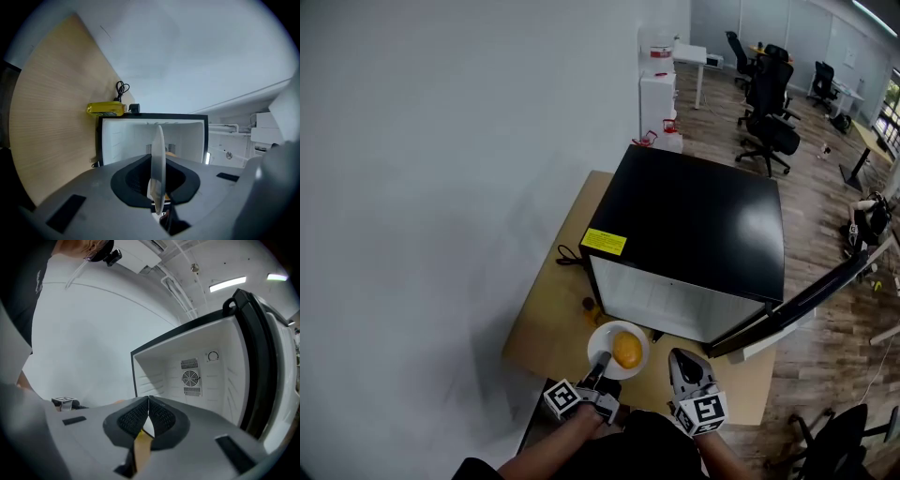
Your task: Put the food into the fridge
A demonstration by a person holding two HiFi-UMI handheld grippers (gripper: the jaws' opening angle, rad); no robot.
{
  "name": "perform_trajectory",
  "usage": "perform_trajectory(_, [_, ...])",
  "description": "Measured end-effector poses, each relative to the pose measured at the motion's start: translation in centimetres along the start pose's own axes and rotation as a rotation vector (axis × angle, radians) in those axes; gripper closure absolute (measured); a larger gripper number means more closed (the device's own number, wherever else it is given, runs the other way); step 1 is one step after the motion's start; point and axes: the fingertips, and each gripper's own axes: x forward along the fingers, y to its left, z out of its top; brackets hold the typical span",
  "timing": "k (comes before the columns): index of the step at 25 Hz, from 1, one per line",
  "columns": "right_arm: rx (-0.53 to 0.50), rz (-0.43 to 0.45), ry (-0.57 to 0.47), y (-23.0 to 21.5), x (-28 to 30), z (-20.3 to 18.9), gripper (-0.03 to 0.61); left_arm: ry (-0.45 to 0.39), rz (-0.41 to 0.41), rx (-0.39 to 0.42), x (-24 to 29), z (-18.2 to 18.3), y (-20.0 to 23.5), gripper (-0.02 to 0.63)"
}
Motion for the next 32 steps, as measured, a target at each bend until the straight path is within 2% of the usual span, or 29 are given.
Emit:
perform_trajectory(5, [0.021,0.005,0.048,-2.4,1.2,-1.2,0.518,0.0,-0.009,0.012,2.8,-0.5,1.9,0.588])
perform_trajectory(10, [0.027,-0.006,0.049,-4.2,2.8,-1.1,0.518,-0.01,-0.006,0.02,5.2,0.1,3.3,0.588])
perform_trajectory(17, [-0.025,-0.024,0.08,-6.2,4.4,-3.2,0.518,-0.052,-0.013,0.073,8.4,1.2,5.8,0.588])
perform_trajectory(21, [-0.048,-0.022,0.116,-6.3,5.0,-4.8,0.518,-0.067,-0.014,0.072,9.8,1.2,6.6,0.588])
perform_trajectory(28, [0.007,-0.027,0.139,-6.7,6.9,-6.4,0.518,-0.023,-0.015,0.072,12.7,1.0,8.9,0.589])
perform_trajectory(32, [0.032,-0.044,0.144,-6.8,7.6,-7.0,0.518,-0.032,0.011,0.078,13.6,1.8,10.7,0.589])
